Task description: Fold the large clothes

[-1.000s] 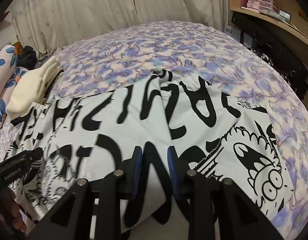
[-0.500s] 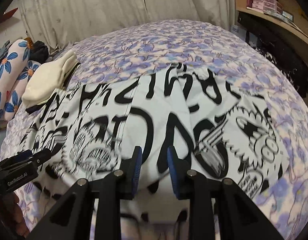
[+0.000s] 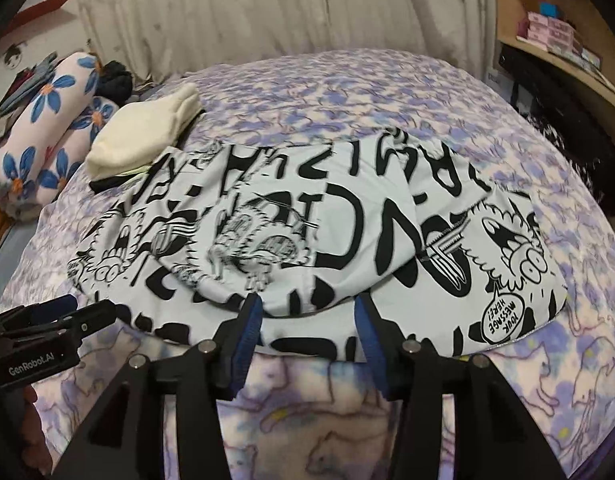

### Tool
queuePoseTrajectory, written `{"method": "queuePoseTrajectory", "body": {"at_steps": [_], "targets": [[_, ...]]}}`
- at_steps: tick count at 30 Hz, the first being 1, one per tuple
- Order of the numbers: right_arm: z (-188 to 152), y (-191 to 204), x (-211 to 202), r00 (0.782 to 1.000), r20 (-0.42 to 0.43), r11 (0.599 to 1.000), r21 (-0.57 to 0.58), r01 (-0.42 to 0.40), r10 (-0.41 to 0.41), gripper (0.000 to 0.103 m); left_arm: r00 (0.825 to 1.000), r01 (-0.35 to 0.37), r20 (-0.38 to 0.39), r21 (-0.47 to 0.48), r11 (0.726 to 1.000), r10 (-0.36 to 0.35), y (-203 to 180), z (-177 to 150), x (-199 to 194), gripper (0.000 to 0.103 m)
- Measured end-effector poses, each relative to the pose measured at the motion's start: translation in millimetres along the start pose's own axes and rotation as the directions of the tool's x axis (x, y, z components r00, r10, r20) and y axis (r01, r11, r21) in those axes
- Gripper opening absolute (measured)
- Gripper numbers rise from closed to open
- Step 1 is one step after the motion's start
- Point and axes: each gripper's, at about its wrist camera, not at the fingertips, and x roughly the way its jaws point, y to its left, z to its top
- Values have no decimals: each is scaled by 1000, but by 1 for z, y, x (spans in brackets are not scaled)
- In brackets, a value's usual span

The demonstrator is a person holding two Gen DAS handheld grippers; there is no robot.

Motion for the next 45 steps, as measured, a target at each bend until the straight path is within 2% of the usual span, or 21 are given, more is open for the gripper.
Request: {"method": "queuePoseTrajectory", "body": {"at_steps": [4, 7, 9, 17, 19, 22, 26, 27, 28, 29, 31, 32, 33, 34, 36, 38, 42, 45], "targets": [[5, 12, -4, 999, 31, 1000, -15, -25, 25, 49, 990, 139, 6, -75, 987, -139, 20, -7, 0, 83], [8, 16, -1, 998, 46, 999, -6, -49, 49, 50, 967, 254, 13, -155, 955, -255, 37, -14, 13, 83], [10, 18, 4, 997, 47, 998, 4, -58, 58, 50, 955, 294, 19, -211, 932, -296, 50, -18, 25, 83], [17, 18, 26, 996, 55, 997, 24, -73, 72, 50, 938, 341, 76, -374, 863, -338, 89, -24, 81, 83], [19, 19, 31, 996, 51, 997, 20, -75, 74, 50, 937, 348, 107, -389, 853, -334, 93, -16, 89, 83], [22, 19, 41, 996, 46, 997, 18, -79, 78, 50, 939, 344, 142, -393, 853, -313, 95, 5, 99, 83], [28, 20, 55, 996, 42, 997, 5, -80, 80, 49, 935, 354, 173, -433, 829, -309, 100, 29, 116, 82], [31, 21, 59, 996, 44, 997, -2, -73, 73, 49, 936, 351, 184, -435, 829, -300, 100, 33, 116, 80], [34, 22, 64, 997, 48, 998, -11, -62, 63, 49, 939, 341, 200, -433, 834, -280, 99, 36, 116, 69], [36, 22, 66, 997, 52, 998, -15, -53, 54, 49, 941, 332, 213, -426, 842, -263, 98, 38, 115, 48], [42, 24, 75, 998, 55, 999, -27, -41, 43, 45, 941, 317, 244, -401, 859, -233, 97, 41, 111, 25], [45, 25, 82, 998, 49, 999, -34, -39, 40, 39, 937, 325, 262, -402, 856, -233, 98, 40, 108, 20], [46, 25, 87, 998, 42, 999, -37, -40, 41, 37, 933, 328, 278, -396, 858, -228, 99, 39, 103, 18], [46, 26, 97, 999, 22, 998, -41, -37, 38, 35, 934, 314, 286, -379, 871, -212, 96, 39, 99, 15], [40, 26, 118, 999, -44, 999, -41, -24, 22, 35, 939, 256, 306, -318, 913, -157, 82, 42, 87, 12], [32, 27, 130, 997, -71, 998, -54, -8, 4, 35, 931, 197, 349, -229, 953, -109, 59, 47, 68, 10], [20, 26, 129, 999, -34, 997, -70, -11, 8, 35, 899, 165, 422, -68, 984, -122, 13, 57, 31, 10], [18, 16, 125, 996, -48, 996, -25, -80, 79, 35, 886, 142, 440, 48, 989, -148, -26, 66, 13, 10]]}}
